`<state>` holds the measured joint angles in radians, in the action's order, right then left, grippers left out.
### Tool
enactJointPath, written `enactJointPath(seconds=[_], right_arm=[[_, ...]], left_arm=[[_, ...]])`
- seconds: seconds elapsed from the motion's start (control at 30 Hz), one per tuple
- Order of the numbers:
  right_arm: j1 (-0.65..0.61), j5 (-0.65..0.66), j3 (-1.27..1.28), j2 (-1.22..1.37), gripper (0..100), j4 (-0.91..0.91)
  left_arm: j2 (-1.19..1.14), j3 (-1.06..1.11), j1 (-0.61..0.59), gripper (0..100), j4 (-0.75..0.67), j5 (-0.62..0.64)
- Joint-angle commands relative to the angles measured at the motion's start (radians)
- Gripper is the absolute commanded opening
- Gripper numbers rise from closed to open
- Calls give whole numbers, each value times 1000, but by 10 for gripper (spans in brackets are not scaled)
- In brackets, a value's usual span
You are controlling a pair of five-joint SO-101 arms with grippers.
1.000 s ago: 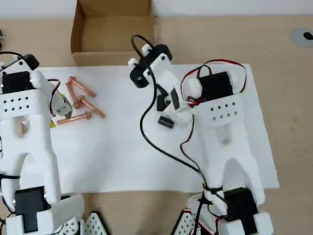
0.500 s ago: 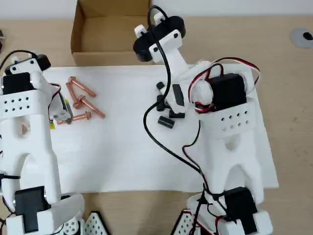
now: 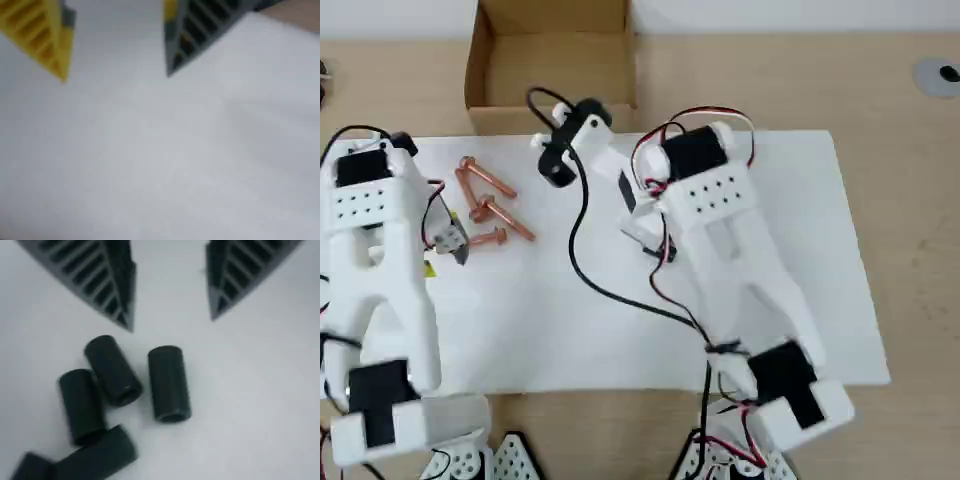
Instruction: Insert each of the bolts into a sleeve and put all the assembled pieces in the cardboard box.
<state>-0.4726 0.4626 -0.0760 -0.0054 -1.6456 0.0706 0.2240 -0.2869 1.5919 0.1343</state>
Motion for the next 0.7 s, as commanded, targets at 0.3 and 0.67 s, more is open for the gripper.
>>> enactJointPath(seconds=[0.3, 0.67], right_arm=[[105, 183, 143, 111, 135, 84], [122, 423, 145, 165, 136, 12]], left_arm=[[-166, -3, 35, 143, -178, 140], [-162, -3, 115, 143, -226, 273]])
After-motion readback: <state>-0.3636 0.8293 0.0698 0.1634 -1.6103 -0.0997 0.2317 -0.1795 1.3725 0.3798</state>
